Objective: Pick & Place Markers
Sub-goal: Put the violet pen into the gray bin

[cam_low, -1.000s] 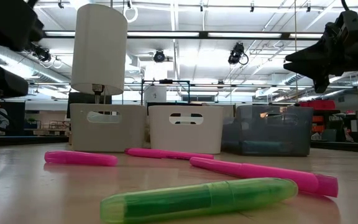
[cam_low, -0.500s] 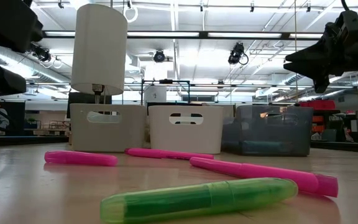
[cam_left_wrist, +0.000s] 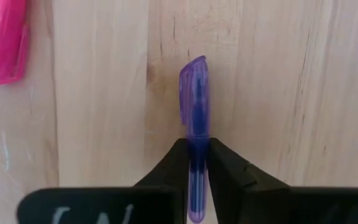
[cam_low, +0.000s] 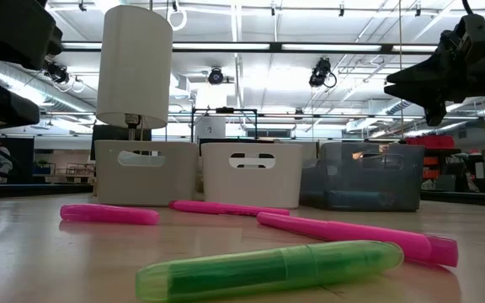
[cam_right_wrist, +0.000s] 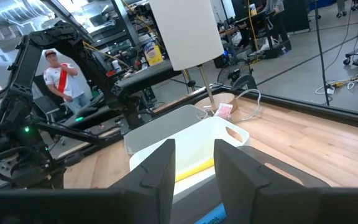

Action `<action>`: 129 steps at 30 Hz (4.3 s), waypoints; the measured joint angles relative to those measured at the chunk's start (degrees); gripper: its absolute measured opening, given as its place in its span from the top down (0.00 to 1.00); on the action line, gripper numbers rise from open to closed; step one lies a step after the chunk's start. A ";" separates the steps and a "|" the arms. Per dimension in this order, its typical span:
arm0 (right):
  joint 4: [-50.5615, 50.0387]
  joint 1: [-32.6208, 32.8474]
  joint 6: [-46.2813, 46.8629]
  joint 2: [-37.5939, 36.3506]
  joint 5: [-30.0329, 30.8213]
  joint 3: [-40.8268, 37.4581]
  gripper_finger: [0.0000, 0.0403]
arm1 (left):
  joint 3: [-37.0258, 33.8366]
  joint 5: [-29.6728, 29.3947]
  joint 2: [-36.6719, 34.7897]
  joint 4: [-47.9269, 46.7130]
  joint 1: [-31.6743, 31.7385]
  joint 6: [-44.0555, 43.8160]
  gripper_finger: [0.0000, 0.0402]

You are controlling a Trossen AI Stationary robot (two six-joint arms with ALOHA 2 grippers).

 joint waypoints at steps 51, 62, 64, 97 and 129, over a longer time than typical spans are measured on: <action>0.01 0.00 -0.01 0.00 0.00 0.00 0.72 | 1.29 7.75 -27.50 -22.96 9.60 -40.52 0.90; -0.01 -0.01 -0.01 0.00 0.00 0.00 0.72 | 1.31 2.08 -30.84 -24.94 9.86 -45.40 0.90; -0.01 -0.01 -0.02 0.00 0.00 0.00 0.72 | 1.31 1.65 -30.84 -25.11 9.77 -46.31 0.90; -0.01 -0.01 -0.01 0.00 0.00 0.00 0.72 | 10.21 -2.67 -24.48 -30.28 40.33 -36.90 0.90; -0.01 0.01 0.00 0.00 0.01 0.00 0.72 | 0.89 -2.23 -18.49 -22.44 48.03 -38.49 0.90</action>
